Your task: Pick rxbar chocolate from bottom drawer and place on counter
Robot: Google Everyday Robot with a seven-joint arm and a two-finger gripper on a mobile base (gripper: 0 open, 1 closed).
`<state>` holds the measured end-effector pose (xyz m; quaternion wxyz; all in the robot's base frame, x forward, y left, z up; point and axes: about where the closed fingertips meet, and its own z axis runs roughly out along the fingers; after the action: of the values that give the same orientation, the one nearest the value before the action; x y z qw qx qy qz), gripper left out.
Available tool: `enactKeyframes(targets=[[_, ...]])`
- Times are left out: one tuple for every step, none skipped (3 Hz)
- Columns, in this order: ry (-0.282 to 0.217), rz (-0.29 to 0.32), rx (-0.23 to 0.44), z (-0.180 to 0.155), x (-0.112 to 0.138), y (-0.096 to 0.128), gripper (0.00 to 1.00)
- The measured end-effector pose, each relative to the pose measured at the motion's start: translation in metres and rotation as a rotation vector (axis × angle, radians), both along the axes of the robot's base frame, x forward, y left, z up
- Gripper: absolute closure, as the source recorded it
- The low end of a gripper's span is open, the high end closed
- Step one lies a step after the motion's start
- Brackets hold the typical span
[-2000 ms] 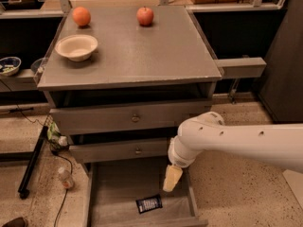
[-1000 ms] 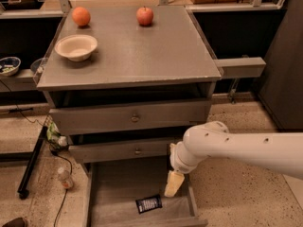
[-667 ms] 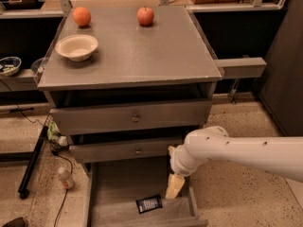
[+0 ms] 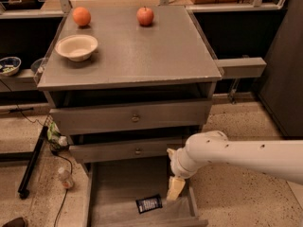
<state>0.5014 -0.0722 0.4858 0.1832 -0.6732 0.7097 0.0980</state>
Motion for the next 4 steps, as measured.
enactKeyframes(targets=[[-0.002, 0.008, -0.050, -0.026, 0.002, 0.010, 0.00], [0.016, 0.036, -0.104, -0.071, 0.014, 0.026, 0.00], [0.016, 0.036, -0.104, -0.072, 0.014, 0.026, 0.00], [0.038, 0.052, -0.111, -0.099, 0.011, 0.033, 0.00]])
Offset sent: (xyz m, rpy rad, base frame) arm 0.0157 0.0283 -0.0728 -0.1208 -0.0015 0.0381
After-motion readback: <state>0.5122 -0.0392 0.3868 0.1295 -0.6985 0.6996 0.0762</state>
